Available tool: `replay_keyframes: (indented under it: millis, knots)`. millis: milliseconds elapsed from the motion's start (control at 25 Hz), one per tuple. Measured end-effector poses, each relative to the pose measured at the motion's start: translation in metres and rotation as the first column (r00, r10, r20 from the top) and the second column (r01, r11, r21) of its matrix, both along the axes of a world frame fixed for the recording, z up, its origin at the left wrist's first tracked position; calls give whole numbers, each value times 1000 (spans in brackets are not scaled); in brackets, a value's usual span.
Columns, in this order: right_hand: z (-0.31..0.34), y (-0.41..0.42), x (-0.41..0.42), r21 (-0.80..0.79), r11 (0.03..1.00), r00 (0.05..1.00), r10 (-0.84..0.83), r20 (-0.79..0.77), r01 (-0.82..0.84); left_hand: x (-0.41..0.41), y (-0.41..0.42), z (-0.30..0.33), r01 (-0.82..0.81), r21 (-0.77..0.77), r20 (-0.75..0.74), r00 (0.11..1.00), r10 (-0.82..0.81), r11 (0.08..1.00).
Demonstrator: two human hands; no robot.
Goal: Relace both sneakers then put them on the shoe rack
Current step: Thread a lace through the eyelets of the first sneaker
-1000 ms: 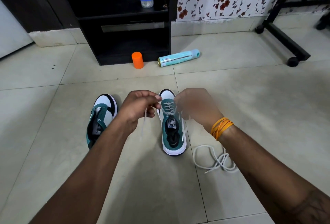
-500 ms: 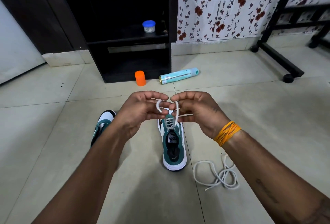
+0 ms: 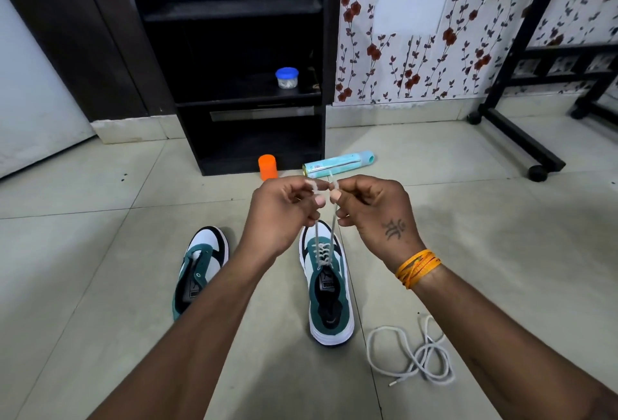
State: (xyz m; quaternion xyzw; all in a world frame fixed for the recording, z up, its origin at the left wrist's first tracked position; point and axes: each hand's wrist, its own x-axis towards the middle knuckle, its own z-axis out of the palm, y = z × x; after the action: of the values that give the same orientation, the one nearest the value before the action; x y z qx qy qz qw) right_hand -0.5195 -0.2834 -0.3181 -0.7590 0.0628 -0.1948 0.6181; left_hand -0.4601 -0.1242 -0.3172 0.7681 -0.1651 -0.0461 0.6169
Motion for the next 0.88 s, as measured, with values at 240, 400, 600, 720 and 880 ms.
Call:
replay_keyframes:
  millis: [240, 400, 600, 720, 880]
  knots:
    - [7, 1, 3, -47, 998, 998, -38, 48, 40, 0, -5, 11, -24, -13, 96, 995, 25, 1000]
    - [11, 3, 5, -9, 998, 996, -66, 62, 67, 1, -7, 15, -44, -28, 97, 994, 46, 999]
    - [15, 3, 9, -43, 996, 993, -74, 96, 79, 3, -8, 18, -49, -12, 142, 989, 50, 999]
    - [17, 1, 13, 15, 995, 991, -95, 94, 94, 4, -10, 21, -63, -5, 192, 979, 63, 998]
    - [17, -1, 15, 7, 997, 992, -73, 99, 72, 5, -12, 27, -64, -11, 178, 982, 65, 998]
